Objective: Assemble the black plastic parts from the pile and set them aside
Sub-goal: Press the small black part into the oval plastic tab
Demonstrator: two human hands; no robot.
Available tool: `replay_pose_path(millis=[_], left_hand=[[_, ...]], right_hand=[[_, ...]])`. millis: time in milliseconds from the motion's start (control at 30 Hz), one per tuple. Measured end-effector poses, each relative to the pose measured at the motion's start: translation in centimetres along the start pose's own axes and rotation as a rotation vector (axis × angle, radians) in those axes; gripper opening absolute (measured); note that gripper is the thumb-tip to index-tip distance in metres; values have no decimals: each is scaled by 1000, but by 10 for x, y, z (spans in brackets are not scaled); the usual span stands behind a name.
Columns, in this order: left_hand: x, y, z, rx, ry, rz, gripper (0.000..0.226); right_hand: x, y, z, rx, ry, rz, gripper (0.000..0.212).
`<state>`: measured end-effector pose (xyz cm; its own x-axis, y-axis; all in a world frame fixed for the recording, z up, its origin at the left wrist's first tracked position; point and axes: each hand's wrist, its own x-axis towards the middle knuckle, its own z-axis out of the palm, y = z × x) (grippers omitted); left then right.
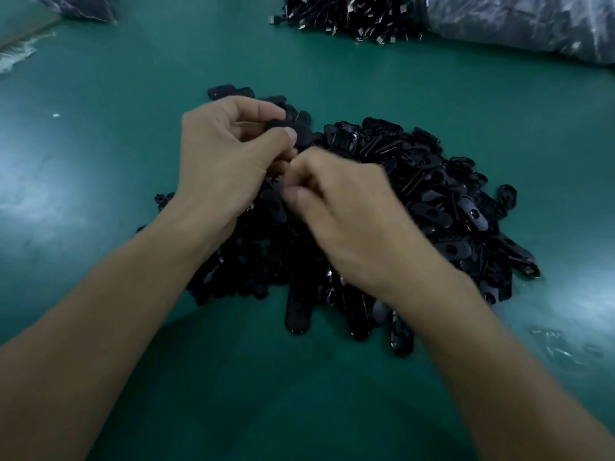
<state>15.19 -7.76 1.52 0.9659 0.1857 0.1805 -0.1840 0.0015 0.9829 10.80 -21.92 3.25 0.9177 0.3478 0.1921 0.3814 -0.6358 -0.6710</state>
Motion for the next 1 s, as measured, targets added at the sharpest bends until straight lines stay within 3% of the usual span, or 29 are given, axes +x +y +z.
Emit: replay_pose_path(millis=[133,233,433,600,1000], left_hand=[[-9,1,6,35,-120,-9,16],[-17,2,13,26,-215,-25,16],[-20,4,16,-122,-288,-160,16],[-19,7,14,-238,-330,-230,18],[-22,7,14,-193,-391,-214,19]], right_hand=[[-8,24,-24,170,250,-14,13],[-12,40,-29,375,338,57,19],[-22,49,-27,596,338,101,21],[-25,47,-30,628,362,100,15],[-26,49,-32,576,376,84,16]])
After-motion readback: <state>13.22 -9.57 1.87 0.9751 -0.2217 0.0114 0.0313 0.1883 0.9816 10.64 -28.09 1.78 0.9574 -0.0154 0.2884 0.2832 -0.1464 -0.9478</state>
